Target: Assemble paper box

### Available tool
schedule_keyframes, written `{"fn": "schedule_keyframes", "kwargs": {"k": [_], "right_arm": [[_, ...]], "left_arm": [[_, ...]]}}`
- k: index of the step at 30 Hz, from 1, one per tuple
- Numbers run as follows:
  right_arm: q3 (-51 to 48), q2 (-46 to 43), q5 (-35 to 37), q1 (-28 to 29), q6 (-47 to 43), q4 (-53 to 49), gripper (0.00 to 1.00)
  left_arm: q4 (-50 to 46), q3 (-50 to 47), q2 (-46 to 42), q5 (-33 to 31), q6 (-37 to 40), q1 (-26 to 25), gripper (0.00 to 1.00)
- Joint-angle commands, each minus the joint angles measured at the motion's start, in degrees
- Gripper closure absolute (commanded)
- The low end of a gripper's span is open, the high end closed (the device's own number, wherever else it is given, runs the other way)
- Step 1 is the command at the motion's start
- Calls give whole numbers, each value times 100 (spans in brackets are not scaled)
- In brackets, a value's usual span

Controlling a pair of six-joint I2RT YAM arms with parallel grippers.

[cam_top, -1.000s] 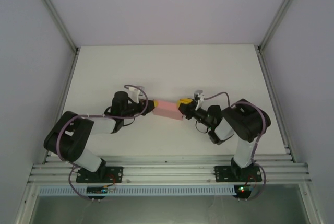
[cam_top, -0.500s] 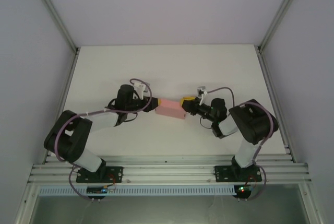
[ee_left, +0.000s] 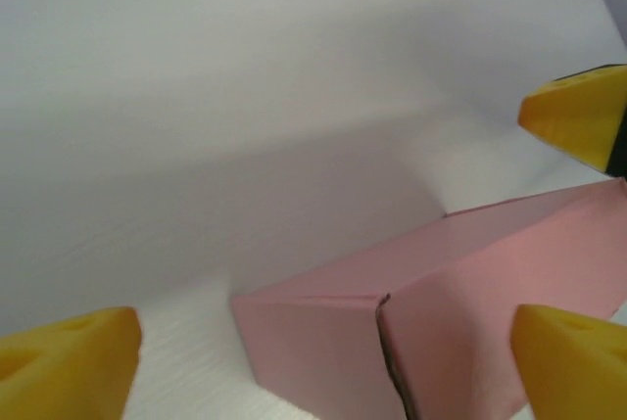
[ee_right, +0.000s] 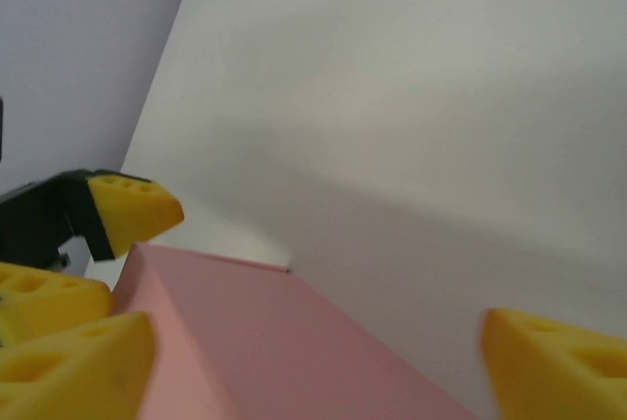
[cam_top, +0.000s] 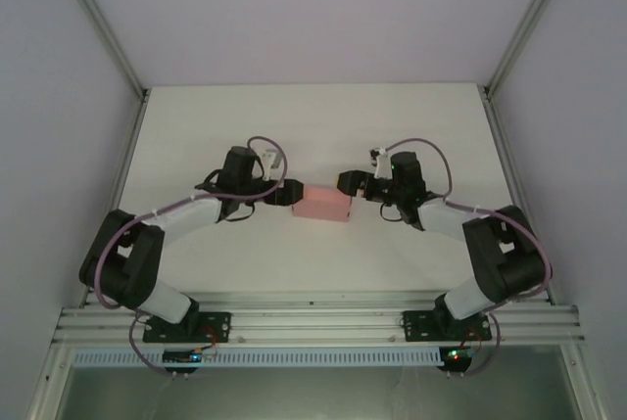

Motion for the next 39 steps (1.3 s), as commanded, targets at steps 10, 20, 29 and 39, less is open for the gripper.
{"fn": "schedule_keyframes", "kwargs": {"k": [10, 20, 29, 39], "right_arm": [[2197, -717, -90, 281, -4522, -3946, 1], [4277, 483, 1799, 1645, -7896, -7255, 1], [5258, 1848, 1732, 1835, -8445, -7833, 0], [5381, 2705, 2201, 1965, -8254, -7374, 13]], "left_arm": [[-2645, 1721, -999, -1809, -721, 1010, 0], [-2875, 1390, -998, -1576, -635, 2280, 0], [-2822, 1158, -1081, -1555, -436, 2408, 0], [-2705, 842, -1188, -1356, -474, 2409, 0]]}}
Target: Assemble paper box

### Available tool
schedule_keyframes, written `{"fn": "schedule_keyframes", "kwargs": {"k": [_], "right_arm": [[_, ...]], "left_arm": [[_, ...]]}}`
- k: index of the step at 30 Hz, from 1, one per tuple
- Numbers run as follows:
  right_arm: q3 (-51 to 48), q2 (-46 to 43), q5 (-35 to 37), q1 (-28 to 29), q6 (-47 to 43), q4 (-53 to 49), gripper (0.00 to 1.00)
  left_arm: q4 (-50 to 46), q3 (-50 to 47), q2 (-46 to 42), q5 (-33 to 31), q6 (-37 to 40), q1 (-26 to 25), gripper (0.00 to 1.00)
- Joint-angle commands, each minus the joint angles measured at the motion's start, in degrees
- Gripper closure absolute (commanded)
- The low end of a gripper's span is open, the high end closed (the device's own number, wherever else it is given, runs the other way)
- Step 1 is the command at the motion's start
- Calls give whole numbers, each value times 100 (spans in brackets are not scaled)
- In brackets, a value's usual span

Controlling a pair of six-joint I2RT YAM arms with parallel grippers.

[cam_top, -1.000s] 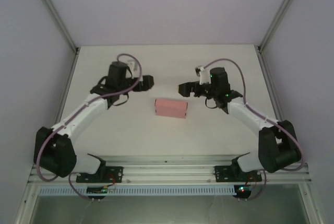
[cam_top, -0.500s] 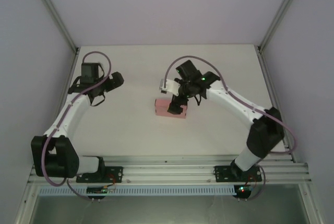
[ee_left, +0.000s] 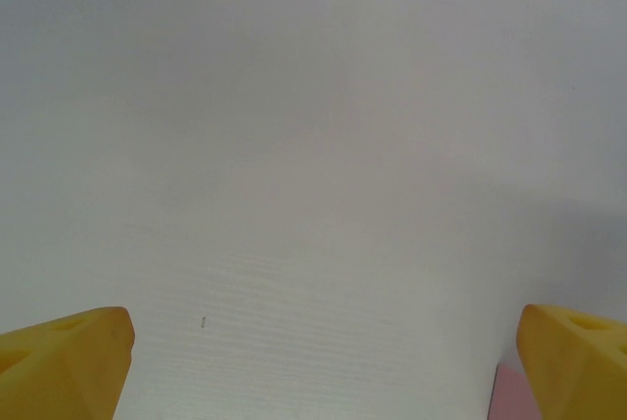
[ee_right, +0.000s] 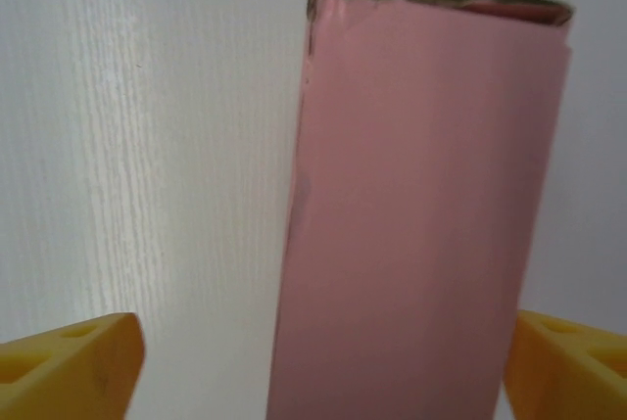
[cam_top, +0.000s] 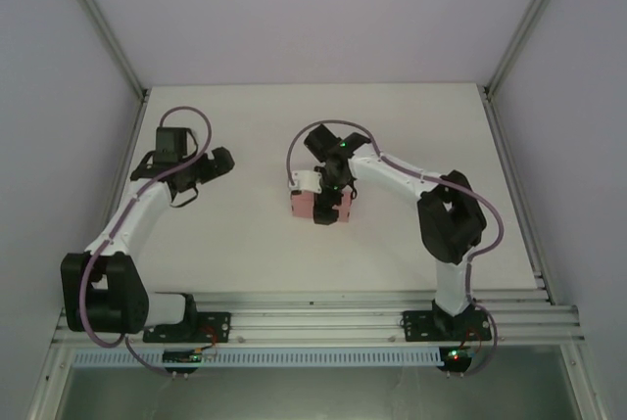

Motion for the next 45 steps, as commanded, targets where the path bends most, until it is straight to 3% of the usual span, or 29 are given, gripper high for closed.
{"fn": "schedule_keyframes", "kwargs": {"k": [1, 6, 9, 11, 15, 19, 23, 26, 29, 35, 42, 45], "right_arm": [[261, 325, 235, 11, -11, -80, 17], [338, 467, 89, 32, 45, -219, 37], [326, 358, 122, 7, 83, -119, 54], [332, 249, 218, 7, 105, -30, 71], [316, -16, 486, -4, 99, 175, 81], [136, -355, 1416, 37, -34, 877, 80], [-599, -686, 2683, 169, -728, 2863, 79], [-1111, -695, 3012, 176, -1405, 4203, 77], [-1371, -492, 3371, 208, -1988, 4843, 75], [-1886, -175, 2876, 251, -2002, 5927, 73], [-1998, 97, 2871, 238, -1803, 5798, 69], [-1992, 108, 3089, 277, -1619, 5443, 58]], "left_arm": [[45, -77, -208, 49, 57, 40, 0], [107, -170, -316, 121, 101, 38, 0], [174, -204, -393, 190, 119, 38, 0], [195, -213, -441, 181, 140, 41, 0], [203, -241, -513, 129, 154, 41, 0], [204, -262, -589, 4, 155, 38, 0], [203, -297, -648, -72, 128, 46, 0], [212, -322, -679, -91, 110, 52, 0], [237, -350, -708, -112, 84, 51, 0], [233, -390, -735, -81, 66, 51, 0], [191, -400, -790, -129, 32, 47, 0], [186, -418, -780, -136, 13, 53, 0]]}}
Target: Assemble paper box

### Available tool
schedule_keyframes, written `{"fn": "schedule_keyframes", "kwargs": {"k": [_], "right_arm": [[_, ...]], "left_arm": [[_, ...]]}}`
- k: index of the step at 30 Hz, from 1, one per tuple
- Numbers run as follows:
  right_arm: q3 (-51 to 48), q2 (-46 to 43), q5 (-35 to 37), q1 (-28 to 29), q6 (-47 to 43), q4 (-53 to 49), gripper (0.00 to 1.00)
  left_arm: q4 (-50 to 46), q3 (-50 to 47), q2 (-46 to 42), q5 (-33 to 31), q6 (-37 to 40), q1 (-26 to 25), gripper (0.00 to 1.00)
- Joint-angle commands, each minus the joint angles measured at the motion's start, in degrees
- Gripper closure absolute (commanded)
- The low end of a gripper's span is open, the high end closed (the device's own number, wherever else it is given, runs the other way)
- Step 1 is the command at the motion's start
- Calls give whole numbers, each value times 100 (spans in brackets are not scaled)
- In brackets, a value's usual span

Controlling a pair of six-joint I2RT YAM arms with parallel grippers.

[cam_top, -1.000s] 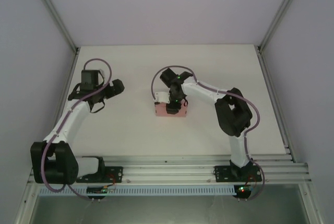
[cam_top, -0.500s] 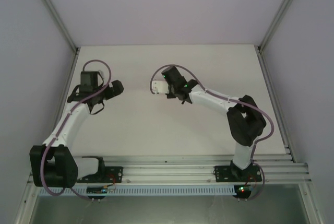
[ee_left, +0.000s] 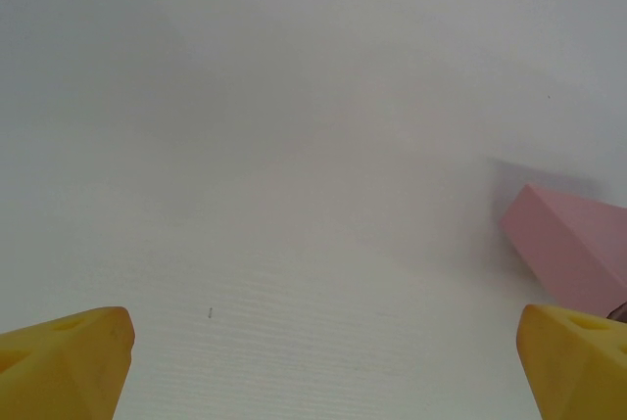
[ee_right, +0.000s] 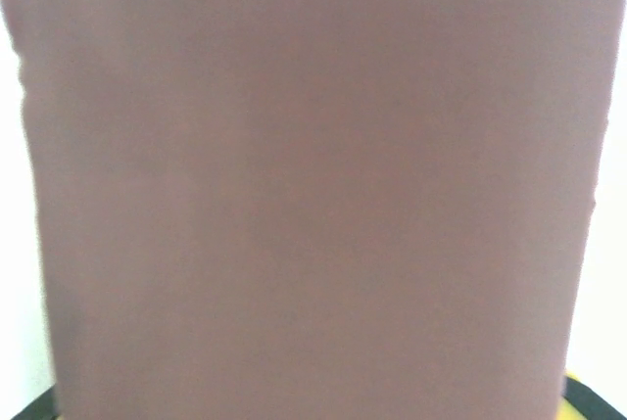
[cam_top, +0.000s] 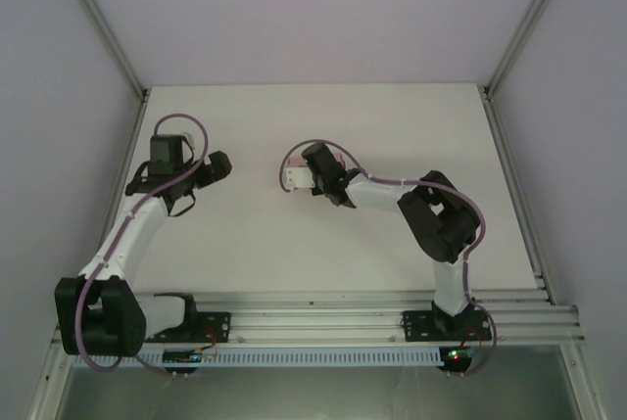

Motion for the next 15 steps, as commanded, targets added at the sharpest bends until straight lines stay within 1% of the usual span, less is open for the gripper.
{"fn": "schedule_keyframes", "kwargs": {"k": [1, 3, 4, 6, 9, 11, 12, 15], "right_arm": [[-13, -8, 154, 81, 307, -286, 51], [-22, -109, 49, 135, 499, -644, 35], [-22, -169, 7, 151, 607, -777, 30], [-22, -288, -140, 191, 752, -1083, 22], [135, -472, -335, 220, 1060, -1801, 14], [391, -571, -601, 242, 1394, -2474, 4], [525, -635, -741, 260, 1684, -2782, 1], [660, -965, -1247, 311, 2030, -3400, 1]], "left_arm": [[19, -47, -102, -86, -34, 39, 0], [24, -65, -99, -82, -48, 35, 0], [33, -69, -107, -79, -44, 40, 0], [18, -60, -120, -76, -30, 40, 0], [2, -49, -144, -50, -9, 39, 0], [2, -45, -172, -46, -4, 39, 0], [10, -57, -197, -43, -4, 45, 0], [78, -82, -240, -19, 21, 40, 0]]}}
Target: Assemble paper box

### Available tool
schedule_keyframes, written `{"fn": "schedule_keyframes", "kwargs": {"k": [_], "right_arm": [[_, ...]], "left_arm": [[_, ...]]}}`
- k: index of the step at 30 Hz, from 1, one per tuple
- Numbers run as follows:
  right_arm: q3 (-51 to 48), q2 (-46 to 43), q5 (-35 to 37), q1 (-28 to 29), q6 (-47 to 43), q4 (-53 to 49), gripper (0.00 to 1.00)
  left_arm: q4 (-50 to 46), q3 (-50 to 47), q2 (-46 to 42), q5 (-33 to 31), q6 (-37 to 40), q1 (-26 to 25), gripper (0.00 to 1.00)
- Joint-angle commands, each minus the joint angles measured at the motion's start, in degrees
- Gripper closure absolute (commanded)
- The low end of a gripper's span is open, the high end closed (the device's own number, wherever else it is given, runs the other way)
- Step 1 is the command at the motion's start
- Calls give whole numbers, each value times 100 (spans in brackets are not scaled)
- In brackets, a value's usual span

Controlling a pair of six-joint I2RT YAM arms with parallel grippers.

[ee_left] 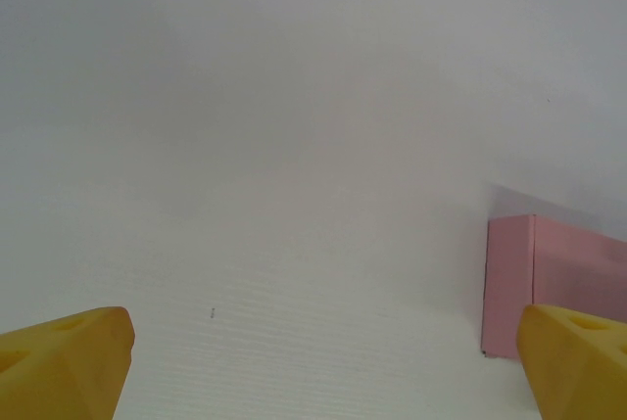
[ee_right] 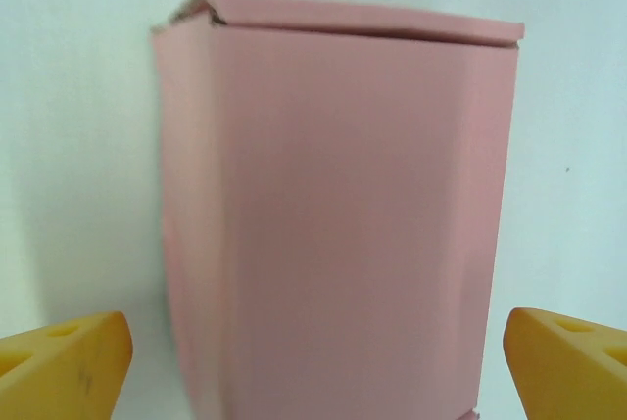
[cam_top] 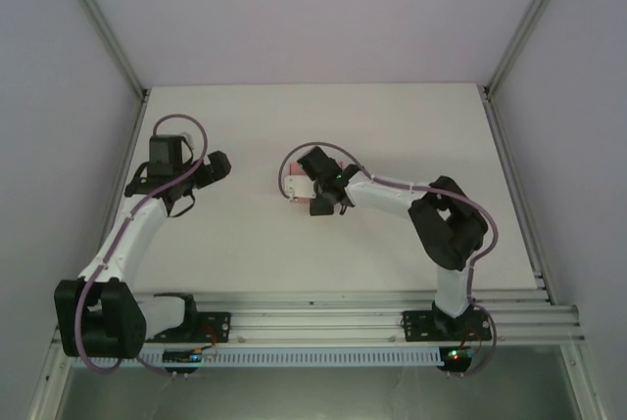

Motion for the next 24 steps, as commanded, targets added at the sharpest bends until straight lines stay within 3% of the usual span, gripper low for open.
{"fn": "schedule_keyframes", "kwargs": {"k": [1, 7, 13, 18, 21, 24], "right_arm": [[315, -623, -860, 76, 697, -1327, 1], [224, -1873, -1276, -35, 1599, -1235, 1], [-352, -3181, -611, -885, 3518, -204, 1], [-1577, -3977, -452, -2475, 5373, 613, 1], [-2423, -4049, -653, -3253, 5490, 1135, 1], [-3184, -3942, -810, -3639, 5448, 1912, 1]], "left_arm": [[85, -51, -169, 3, 38, 23, 0], [317, -112, -297, -44, 200, 34, 0], [1037, -558, -634, -433, 419, 21, 0], [2658, -1635, -761, -991, 1176, 24, 1], [4139, -2464, -590, -1351, 1716, 27, 0], [5436, -3087, -164, -1929, 2066, 28, 0]]}}
